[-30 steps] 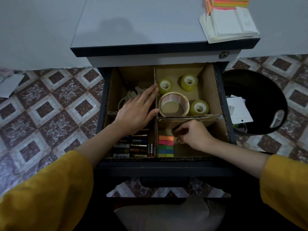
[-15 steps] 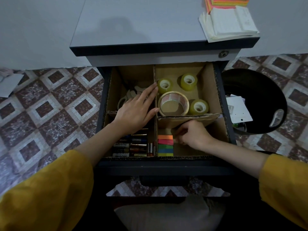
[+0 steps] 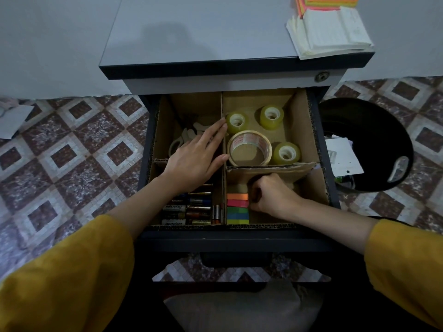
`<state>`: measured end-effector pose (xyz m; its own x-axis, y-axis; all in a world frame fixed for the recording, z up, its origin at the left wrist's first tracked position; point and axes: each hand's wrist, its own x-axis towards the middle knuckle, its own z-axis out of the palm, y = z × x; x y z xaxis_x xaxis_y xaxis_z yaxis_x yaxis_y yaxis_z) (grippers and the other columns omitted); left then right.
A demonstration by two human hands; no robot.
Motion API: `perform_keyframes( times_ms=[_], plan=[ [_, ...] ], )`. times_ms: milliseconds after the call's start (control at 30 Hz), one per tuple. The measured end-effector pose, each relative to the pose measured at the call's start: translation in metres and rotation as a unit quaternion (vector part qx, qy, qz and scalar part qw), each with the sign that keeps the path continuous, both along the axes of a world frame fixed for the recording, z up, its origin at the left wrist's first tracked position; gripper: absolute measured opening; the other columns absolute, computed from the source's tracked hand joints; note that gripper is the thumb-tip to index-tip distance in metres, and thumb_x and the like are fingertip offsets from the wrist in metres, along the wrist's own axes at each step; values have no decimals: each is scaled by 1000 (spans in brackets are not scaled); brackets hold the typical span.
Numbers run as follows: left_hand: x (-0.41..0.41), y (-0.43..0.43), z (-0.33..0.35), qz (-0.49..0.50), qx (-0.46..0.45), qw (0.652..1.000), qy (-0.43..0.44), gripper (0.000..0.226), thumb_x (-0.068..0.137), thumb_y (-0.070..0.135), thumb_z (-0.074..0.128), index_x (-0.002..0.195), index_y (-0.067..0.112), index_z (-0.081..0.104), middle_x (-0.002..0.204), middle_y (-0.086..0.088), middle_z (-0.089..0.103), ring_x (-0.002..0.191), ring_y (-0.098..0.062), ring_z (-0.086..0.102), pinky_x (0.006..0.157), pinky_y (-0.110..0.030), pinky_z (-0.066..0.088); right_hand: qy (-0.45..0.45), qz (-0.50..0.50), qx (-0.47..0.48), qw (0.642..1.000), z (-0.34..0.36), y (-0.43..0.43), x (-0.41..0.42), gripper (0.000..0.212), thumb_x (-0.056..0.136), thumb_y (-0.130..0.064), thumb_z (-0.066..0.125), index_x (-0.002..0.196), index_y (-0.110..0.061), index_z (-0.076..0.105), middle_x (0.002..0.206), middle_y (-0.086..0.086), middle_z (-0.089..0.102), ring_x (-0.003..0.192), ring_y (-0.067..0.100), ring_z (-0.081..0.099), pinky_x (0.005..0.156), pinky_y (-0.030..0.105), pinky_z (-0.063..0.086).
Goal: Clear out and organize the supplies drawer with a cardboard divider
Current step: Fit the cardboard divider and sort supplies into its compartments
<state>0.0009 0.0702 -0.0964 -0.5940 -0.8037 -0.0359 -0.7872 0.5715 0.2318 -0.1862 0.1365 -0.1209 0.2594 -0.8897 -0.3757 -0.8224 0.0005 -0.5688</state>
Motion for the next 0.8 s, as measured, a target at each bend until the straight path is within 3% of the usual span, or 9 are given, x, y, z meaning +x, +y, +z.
perform_keyframes(
  times_ms=[300, 467, 700, 800],
  plan=[
    [0, 1, 2, 0, 2, 1000, 1, 67, 96, 51, 23, 150, 17, 4, 158, 5, 0, 135, -20, 31, 93, -33, 41, 8, -13, 3, 1000, 0, 0, 0, 26, 77, -19, 75, 99, -6, 69, 100, 10, 67, 91, 23, 63, 78, 28, 51],
    [0, 1, 3, -1, -3, 1000, -1, 69, 95, 54, 21, 150, 16, 4, 158, 4, 1, 135, -20, 32, 91, -33, 42, 27, -42, 32, 998, 2, -1, -1, 19, 79, -18, 73, 93, -5, 70, 88, 1, 64, 87, 17, 60, 71, 24, 44],
    [0, 0, 2, -2, -1, 1000, -2, 72, 92, 58, 14, 150, 17, 4, 158, 5, 0, 136, -20, 30, 90, -32, 43, 56, -59, 56, 995, -5, -4, -2, 10, 83, -12, 67, 92, -8, 69, 97, 6, 67, 94, 20, 61, 73, 26, 48],
    [0, -1, 0, -2, -3, 1000, -3, 74, 92, 61, 14, 150, 16, 4, 158, 5, 1, 136, -20, 31, 88, -31, 44, 39, -69, 65, 995, -4, -5, -1, 4, 83, -12, 65, 81, -9, 68, 85, 3, 65, 84, 17, 61, 64, 22, 44]
  ],
)
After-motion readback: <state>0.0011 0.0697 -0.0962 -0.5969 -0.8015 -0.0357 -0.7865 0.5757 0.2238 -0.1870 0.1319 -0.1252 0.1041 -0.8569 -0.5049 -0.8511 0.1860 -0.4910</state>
